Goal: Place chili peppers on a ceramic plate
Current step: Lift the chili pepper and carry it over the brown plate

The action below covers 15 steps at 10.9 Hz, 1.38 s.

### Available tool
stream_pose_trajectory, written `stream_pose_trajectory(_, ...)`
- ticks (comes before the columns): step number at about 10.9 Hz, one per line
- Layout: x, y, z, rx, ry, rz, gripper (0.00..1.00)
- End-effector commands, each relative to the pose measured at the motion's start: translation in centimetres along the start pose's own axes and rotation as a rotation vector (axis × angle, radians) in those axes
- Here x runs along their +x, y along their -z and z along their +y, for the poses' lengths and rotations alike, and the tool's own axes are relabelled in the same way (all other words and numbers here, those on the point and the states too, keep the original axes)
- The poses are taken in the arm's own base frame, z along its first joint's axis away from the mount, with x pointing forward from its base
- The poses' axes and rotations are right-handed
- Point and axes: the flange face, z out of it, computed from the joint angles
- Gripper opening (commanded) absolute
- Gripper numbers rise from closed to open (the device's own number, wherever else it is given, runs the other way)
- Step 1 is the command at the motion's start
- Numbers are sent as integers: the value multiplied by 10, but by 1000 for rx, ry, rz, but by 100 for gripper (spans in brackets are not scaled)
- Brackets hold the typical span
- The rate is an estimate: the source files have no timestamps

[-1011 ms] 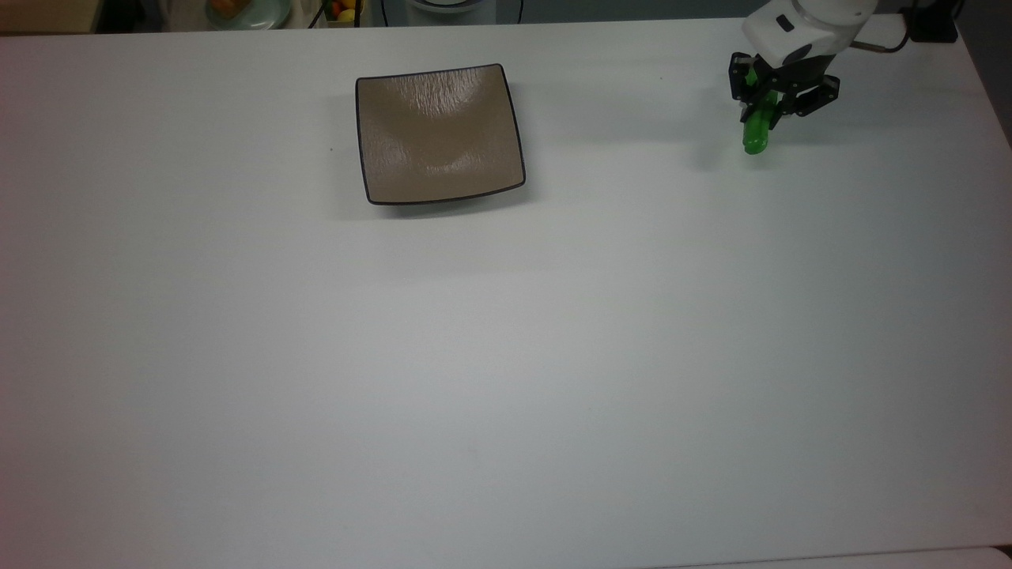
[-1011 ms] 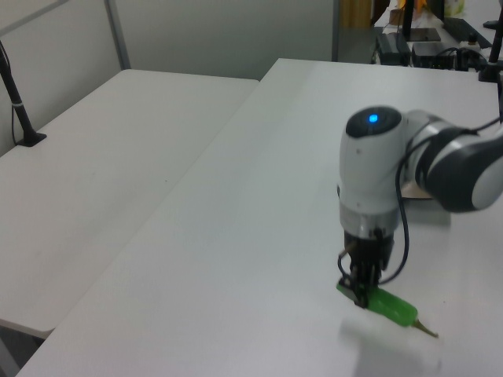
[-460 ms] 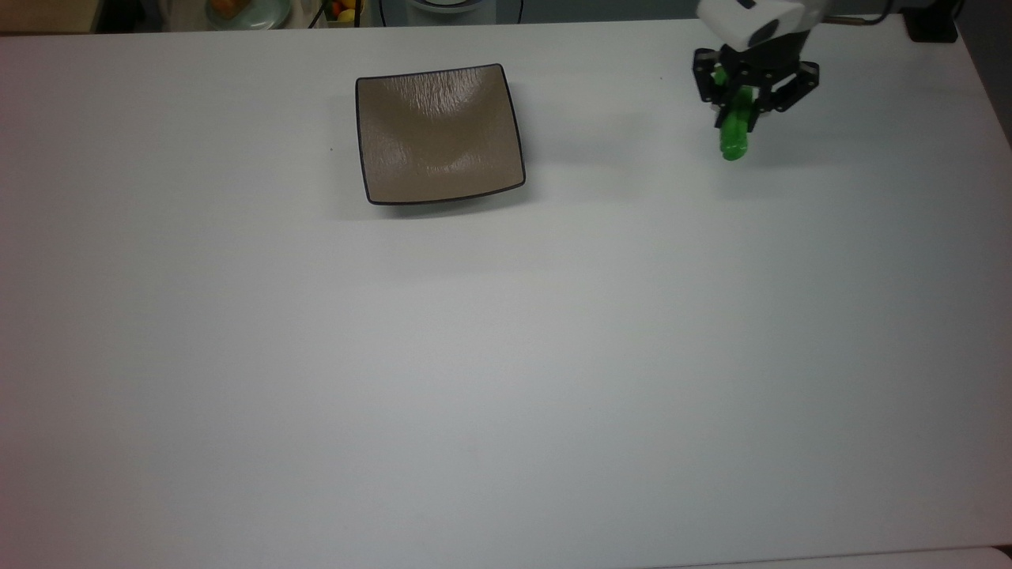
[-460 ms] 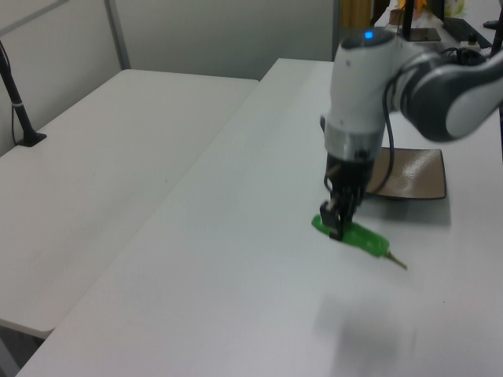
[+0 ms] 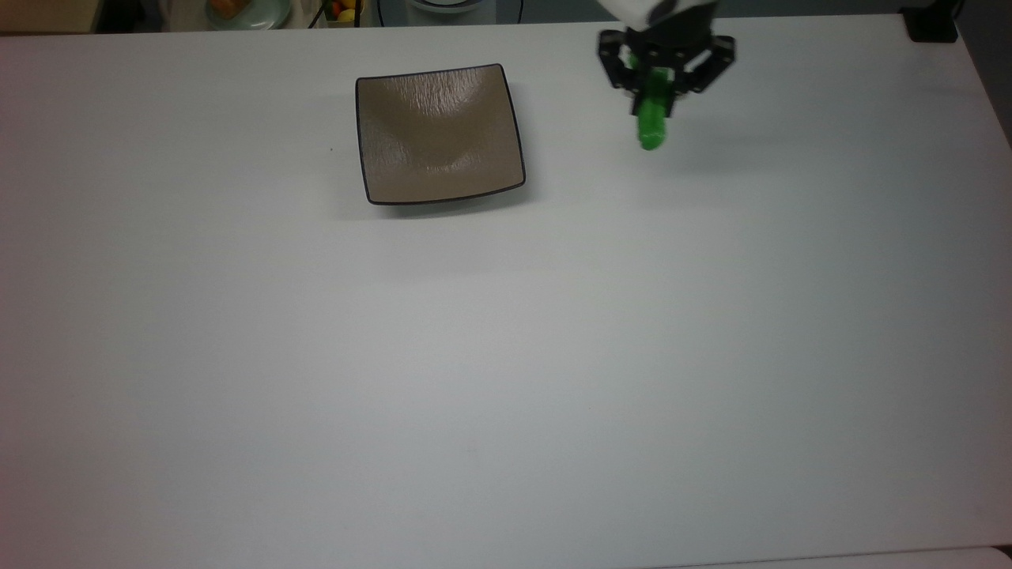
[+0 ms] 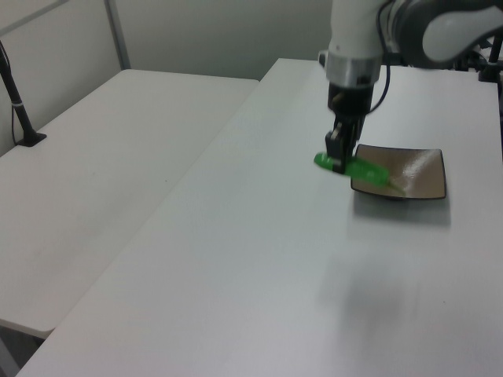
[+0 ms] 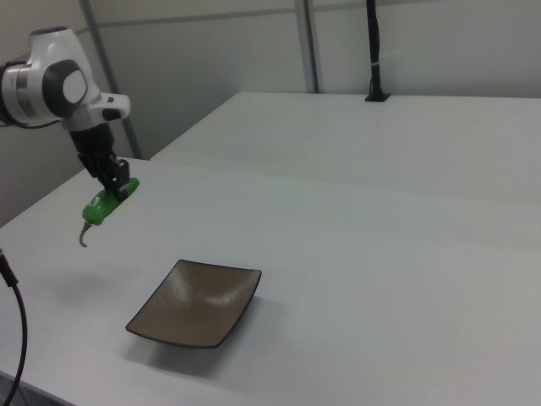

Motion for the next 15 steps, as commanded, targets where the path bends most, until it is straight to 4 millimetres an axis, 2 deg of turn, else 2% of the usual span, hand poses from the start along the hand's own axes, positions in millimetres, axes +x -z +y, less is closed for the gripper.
stream_pose_trajectory(1, 0, 22, 50, -32, 99, -59, 3)
stream_pose_trajectory(3, 10, 28, 81, -39, 126, -63, 3)
stream_pose_trajectory(7, 29, 14, 149, -54, 95, -103, 5)
stream_pose_trajectory(9, 28, 2, 166, -60, 101, -132, 4)
stream_pose_trajectory(15, 2, -74, 194, -89, 102, -270, 4)
